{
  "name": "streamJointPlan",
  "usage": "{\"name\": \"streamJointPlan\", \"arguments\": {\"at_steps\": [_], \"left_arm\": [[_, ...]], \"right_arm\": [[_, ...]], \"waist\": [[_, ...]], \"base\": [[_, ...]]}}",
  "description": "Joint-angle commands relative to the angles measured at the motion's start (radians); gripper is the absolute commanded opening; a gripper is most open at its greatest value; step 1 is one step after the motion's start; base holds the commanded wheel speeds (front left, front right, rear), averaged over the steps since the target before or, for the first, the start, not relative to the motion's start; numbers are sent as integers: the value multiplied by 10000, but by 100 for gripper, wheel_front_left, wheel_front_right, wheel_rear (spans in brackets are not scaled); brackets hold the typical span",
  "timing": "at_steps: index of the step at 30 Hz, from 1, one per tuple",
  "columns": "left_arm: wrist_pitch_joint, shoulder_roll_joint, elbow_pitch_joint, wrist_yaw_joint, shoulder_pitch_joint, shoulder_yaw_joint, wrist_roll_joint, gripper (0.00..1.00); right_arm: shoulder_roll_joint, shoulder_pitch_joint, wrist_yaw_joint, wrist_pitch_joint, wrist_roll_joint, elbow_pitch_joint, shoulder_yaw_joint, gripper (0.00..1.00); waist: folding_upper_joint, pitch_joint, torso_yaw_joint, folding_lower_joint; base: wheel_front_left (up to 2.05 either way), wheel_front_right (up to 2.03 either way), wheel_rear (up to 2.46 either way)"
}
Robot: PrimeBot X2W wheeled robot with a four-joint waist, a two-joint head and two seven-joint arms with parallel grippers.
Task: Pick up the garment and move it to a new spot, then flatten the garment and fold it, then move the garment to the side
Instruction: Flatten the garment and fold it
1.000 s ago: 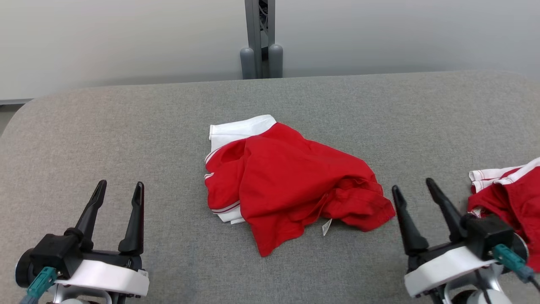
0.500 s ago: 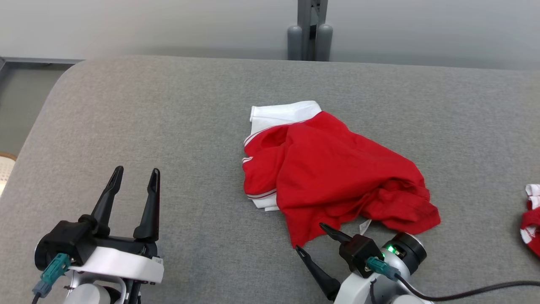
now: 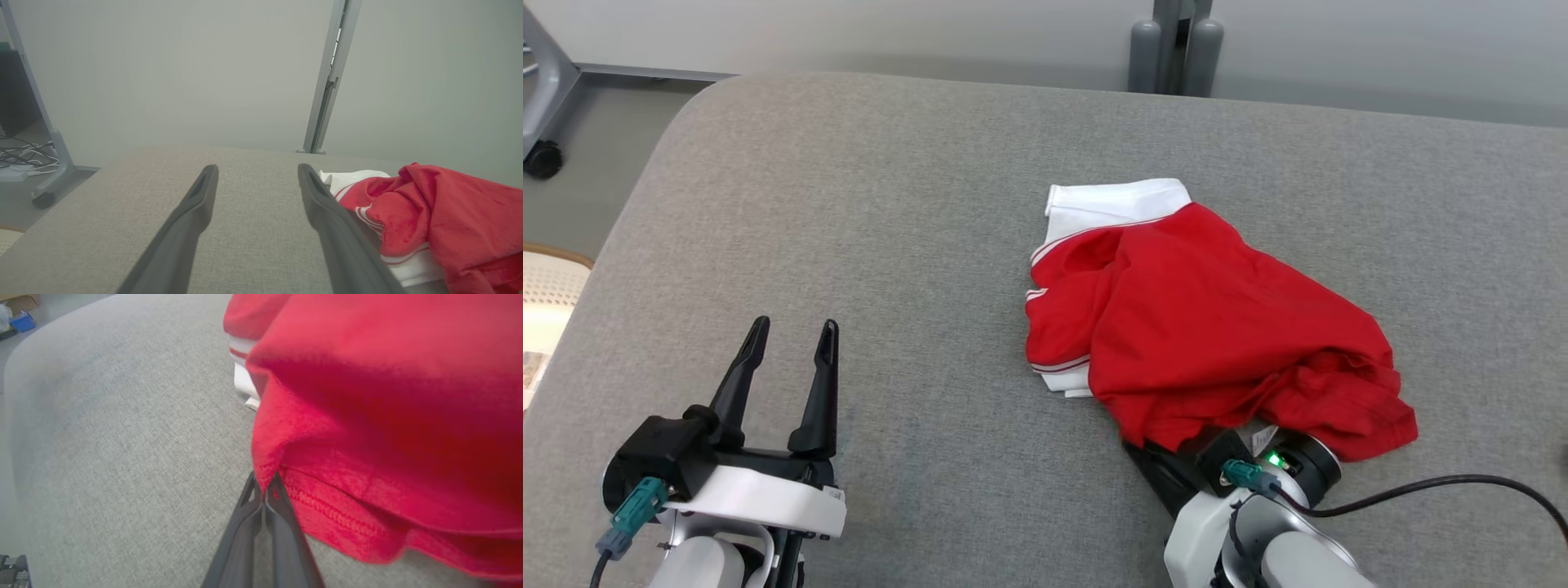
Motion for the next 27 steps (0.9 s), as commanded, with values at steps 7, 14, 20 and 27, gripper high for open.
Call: {"name": "streamJointPlan", "arguments": {"at_steps": [7, 14, 20, 27], "left_arm": [[-63, 53, -47, -109, -188, 229, 224, 100], [-65, 97, -133, -146, -122, 345, 343, 100], [-65, 108, -154, -182, -236, 237, 417, 100], [-27, 115, -109, -229, -318, 128, 381, 100]], "right_arm": [[97, -90, -6, -846, 417, -1329, -426, 0], [81, 190, -7, -631, 223, -3987, -1282, 0], [-48, 463, -6, -160, -31, -4962, -3449, 0], [-185, 458, -6, 95, 74, -3765, -5542, 0]], "waist": [[0, 2, -649, 0], [0, -91, -1358, 0], [0, -155, -1657, 0], [0, -87, -1672, 0]], "base": [[0, 0, 0], [0, 0, 0], [0, 0, 0], [0, 0, 0]]}}
